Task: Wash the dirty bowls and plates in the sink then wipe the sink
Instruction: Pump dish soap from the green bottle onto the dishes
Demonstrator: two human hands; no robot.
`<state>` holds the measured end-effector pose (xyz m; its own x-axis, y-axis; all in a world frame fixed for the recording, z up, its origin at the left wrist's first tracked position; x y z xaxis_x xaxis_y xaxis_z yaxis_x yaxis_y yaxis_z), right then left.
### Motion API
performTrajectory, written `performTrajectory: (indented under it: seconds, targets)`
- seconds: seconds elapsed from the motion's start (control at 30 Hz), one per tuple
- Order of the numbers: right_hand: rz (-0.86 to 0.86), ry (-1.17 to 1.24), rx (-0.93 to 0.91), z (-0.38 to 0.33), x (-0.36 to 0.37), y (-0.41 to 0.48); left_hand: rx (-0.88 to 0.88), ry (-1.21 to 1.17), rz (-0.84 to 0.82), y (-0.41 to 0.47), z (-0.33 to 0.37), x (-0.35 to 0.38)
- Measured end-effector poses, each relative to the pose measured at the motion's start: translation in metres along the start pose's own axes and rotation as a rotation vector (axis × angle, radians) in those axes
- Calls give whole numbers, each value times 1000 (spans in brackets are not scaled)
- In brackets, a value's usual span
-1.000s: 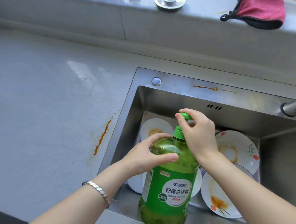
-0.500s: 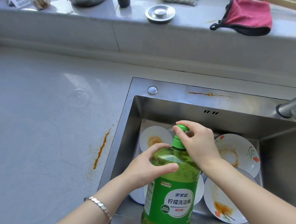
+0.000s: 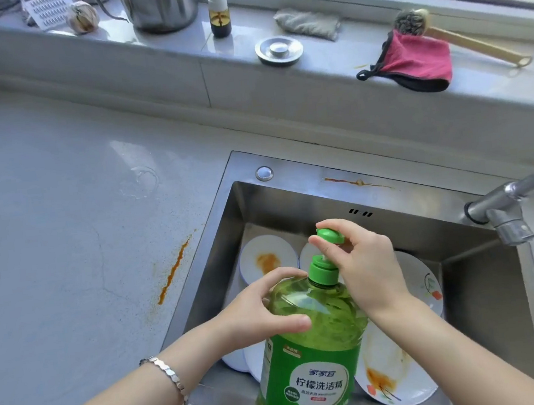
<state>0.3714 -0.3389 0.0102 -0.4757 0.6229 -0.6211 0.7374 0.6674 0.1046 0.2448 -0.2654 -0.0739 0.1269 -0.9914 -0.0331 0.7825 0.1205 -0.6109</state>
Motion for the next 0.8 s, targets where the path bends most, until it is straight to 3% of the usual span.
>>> performTrajectory:
  seconds: [0.23,0.33,0.47,0.57,0.8]
  targets:
    - [114,-52,-349,-69,-51,2,201,137,62,-24,62,-8]
    - [143,-80,-445,-82,-57,15,182,205,162,-17,74,-28]
    - [268,9,-467,-94,-67,51,95,281,350,-10,77,-69]
    - [334,-39,-509,-109,-71,89,36,409,356,-8,75,-89]
    - [198,-177,-346,-98,-33,168,-6,454,365,11,85,-120]
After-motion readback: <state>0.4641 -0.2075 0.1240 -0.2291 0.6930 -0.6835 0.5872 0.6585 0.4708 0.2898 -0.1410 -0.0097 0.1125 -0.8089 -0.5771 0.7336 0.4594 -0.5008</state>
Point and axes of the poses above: each hand's wrist, its own y-axis towards the middle knuckle, its own x-axis out of the palm, z = x × y, the point moved 9 cm from there along y, towards the middle knuckle, and after that the axes turned 9 degrees about -x, right-handed, at the moved point
